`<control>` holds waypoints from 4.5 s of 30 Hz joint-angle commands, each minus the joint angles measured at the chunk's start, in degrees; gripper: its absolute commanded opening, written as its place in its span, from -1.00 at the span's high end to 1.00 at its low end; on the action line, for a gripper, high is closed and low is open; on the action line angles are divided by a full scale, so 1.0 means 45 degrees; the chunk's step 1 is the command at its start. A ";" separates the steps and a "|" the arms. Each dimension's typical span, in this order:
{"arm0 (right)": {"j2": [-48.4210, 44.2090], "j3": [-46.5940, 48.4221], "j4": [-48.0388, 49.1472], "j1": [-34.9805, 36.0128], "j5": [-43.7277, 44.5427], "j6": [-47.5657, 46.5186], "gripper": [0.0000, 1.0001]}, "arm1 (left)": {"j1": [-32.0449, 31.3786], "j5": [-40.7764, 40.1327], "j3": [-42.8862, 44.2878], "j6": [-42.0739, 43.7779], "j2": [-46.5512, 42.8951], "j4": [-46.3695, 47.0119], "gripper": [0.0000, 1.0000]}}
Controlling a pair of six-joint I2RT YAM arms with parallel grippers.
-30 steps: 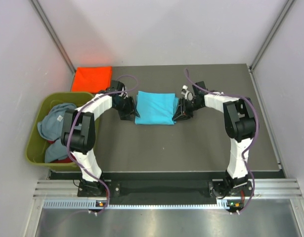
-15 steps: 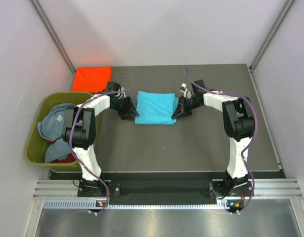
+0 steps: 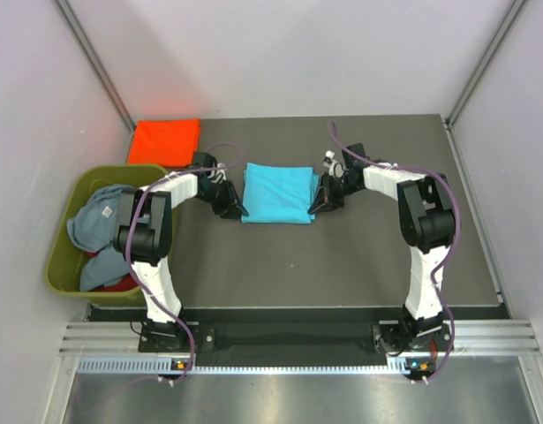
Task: Fold and stack the t-shirts
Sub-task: Neatly place the folded tshirt to the corner
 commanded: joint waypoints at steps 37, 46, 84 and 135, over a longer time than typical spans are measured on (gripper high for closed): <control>-0.1000 0.1629 -0.4097 -0.0651 0.1411 -0.2746 0.56 | -0.0002 -0.0810 0.0237 0.0450 -0.0994 -0.1590 0.10; -0.0026 0.2039 -0.0037 -0.1081 0.0415 0.0277 -0.16 | 0.0017 -0.1162 0.2639 0.0548 -0.0351 -0.1789 -0.07; 0.2946 0.4482 0.2680 -0.0651 0.2367 0.3036 1.00 | 0.0251 -0.0380 0.1743 -0.0506 -0.2146 -0.0519 0.00; -0.3011 -0.1104 -0.0522 -0.2273 0.0728 -0.0616 -0.33 | 0.0154 0.1456 0.7114 0.2032 0.5002 0.2332 1.00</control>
